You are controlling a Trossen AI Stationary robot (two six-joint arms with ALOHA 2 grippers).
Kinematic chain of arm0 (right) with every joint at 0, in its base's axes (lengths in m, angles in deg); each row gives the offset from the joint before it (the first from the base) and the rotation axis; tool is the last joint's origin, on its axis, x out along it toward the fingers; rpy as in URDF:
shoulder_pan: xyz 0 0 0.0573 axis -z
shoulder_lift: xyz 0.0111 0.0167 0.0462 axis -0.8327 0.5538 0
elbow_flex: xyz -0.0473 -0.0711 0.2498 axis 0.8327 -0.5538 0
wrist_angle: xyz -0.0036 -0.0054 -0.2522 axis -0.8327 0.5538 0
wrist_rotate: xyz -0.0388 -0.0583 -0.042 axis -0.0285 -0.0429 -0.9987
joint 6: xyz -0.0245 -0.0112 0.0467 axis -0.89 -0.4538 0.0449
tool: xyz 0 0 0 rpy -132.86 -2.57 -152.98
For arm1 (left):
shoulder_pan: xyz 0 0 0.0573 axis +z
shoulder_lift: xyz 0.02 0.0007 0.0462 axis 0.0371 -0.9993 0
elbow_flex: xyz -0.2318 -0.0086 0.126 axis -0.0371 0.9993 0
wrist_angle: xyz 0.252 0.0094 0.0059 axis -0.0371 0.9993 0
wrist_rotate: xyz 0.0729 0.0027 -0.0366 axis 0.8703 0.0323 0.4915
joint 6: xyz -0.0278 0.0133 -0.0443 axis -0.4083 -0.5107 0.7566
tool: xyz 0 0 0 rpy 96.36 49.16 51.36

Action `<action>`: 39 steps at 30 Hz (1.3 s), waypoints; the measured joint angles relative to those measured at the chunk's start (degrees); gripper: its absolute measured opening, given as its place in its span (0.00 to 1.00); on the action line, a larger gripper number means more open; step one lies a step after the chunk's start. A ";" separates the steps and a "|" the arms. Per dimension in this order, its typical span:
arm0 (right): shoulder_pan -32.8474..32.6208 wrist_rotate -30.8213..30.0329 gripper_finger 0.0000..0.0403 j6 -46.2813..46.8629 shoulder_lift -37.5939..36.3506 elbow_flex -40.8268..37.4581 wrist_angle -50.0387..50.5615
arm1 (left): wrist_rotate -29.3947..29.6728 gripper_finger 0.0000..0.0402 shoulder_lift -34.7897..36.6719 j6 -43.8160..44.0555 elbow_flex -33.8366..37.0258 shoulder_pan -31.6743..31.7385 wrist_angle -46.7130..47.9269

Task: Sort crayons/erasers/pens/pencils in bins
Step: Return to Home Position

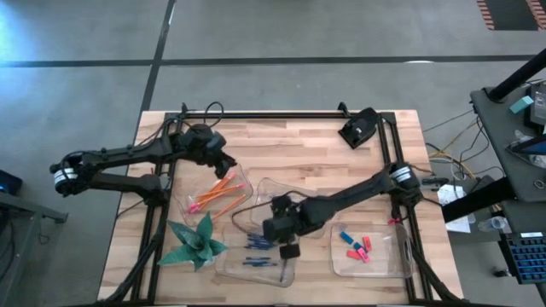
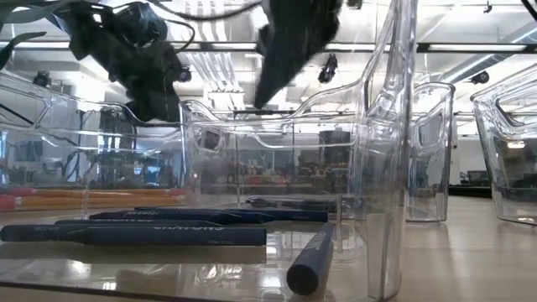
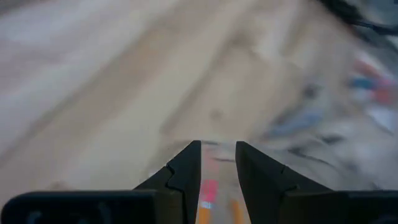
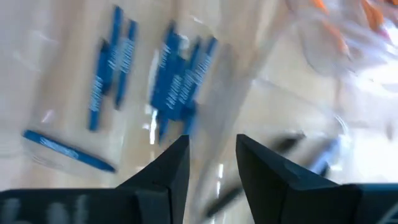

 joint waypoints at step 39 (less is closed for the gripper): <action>10.75 -7.02 0.28 4.04 -55.69 -70.26 -48.05 | -4.22 0.22 41.96 -1.14 -0.03 -0.09 6.35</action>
